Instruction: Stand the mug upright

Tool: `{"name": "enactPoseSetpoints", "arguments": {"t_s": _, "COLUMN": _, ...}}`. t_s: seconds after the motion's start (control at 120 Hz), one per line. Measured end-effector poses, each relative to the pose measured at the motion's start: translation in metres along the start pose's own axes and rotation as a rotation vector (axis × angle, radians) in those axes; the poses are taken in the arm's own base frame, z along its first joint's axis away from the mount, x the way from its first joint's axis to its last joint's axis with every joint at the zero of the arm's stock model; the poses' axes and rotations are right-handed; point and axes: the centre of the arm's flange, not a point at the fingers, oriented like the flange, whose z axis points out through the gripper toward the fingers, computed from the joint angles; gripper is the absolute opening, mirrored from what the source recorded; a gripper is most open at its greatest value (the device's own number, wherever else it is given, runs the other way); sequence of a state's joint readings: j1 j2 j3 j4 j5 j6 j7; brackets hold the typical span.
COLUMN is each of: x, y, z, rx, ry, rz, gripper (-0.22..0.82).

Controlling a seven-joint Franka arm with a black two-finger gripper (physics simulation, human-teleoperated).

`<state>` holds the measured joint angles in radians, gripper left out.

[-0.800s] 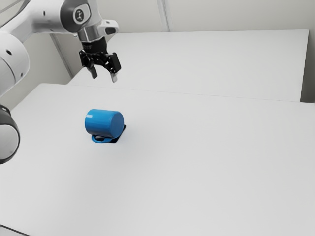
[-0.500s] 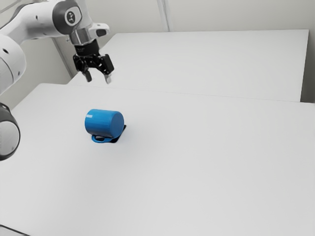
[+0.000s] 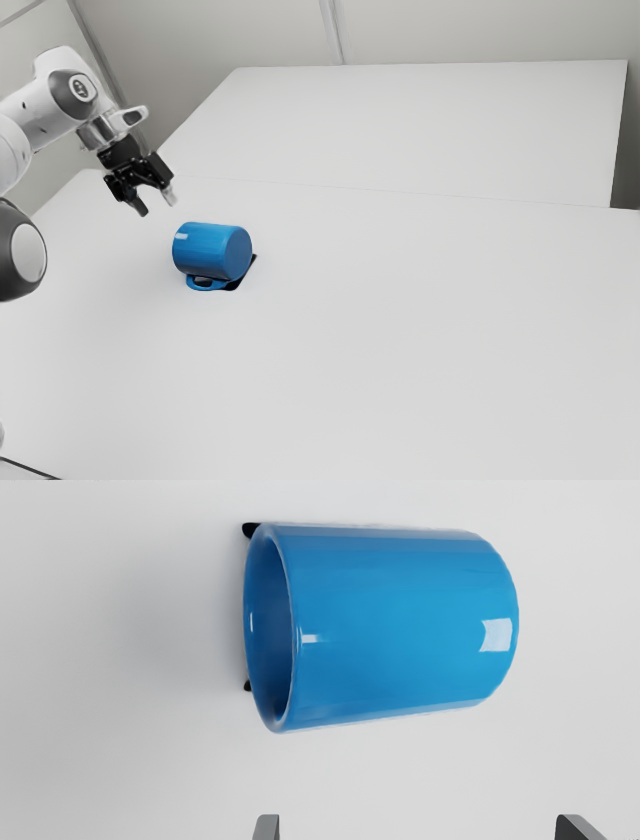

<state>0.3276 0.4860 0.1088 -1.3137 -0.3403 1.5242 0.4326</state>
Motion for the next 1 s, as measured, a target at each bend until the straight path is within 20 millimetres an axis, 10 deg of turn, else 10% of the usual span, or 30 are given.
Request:
{"name": "enactPoseSetpoints", "arguments": {"t_s": 0.35, "x": 0.023, "y": -0.075, "z": 0.048, "rx": -0.129, "ry": 0.130, "rz": 0.156, "gripper": 0.60}}
{"name": "enactPoseSetpoints", "arguments": {"t_s": 1.0, "x": 0.014, "y": -0.104, "z": 0.120, "rx": -0.571, "ry": 0.346, "rz": 0.258, "gripper": 0.60}}
